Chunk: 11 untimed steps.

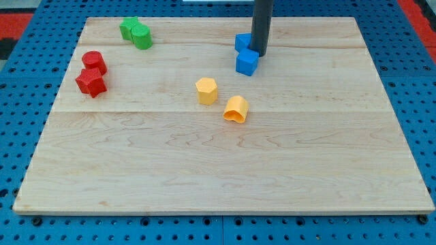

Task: Move yellow blocks towards top right of the board

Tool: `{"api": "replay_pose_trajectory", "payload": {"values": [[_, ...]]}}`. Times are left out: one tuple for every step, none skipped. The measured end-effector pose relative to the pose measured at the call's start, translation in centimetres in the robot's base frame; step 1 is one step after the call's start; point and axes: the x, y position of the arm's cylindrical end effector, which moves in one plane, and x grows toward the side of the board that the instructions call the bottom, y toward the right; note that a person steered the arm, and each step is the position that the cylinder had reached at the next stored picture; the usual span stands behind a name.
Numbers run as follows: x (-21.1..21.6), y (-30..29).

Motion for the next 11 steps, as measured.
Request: {"api": "replay_pose_trajectory", "payload": {"values": [[-2.2,6.8],[1.2,7.8],[8.1,1.7],[15.3,-1.8],[18.2,-10.2],[16.6,-15.1],[14.2,-7.6],[12.0,-0.7],[9.6,1.7],[8.4,4.5],[10.8,5.1]]}}
